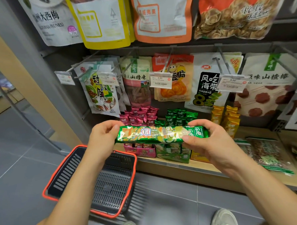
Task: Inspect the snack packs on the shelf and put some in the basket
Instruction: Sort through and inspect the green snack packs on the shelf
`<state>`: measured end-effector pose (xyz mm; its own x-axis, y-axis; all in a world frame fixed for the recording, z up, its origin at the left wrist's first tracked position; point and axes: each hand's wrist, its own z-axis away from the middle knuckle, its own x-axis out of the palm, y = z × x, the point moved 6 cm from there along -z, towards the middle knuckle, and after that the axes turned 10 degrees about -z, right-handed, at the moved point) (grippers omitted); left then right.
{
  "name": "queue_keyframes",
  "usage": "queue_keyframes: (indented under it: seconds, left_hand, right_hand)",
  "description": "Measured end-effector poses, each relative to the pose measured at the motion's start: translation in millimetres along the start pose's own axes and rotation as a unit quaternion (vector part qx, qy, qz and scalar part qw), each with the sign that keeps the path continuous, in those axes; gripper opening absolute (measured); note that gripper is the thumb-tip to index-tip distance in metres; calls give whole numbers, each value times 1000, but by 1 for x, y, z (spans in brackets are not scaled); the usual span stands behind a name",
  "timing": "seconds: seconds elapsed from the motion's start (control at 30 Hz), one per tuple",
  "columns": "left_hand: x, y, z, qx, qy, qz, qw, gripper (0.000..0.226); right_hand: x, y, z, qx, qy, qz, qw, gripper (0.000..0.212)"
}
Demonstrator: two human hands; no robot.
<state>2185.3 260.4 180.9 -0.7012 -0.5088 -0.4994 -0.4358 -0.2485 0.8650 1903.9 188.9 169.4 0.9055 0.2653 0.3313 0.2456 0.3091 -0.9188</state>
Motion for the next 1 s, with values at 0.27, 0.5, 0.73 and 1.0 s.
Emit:
queue_keyframes:
  seconds: [0.27,0.5,0.73,1.0]
  left_hand:
    - [16,6,14,6,-238,109,965,40]
    - [17,10,14,10,-144,185,972,28]
    - [10,0,12,75,-131,4,989,53]
    - [58,-6,8,143,-296,-373,868,67]
  right_hand:
    - [-13,-16,-2,-49,83,-49,994,51]
    - [-9,-13,-8,-19,78,82,993,53]
    - [-7,-25,-17,9,33,22,999,34]
    - [-5,-40,-24,-96,-32,188,977,37]
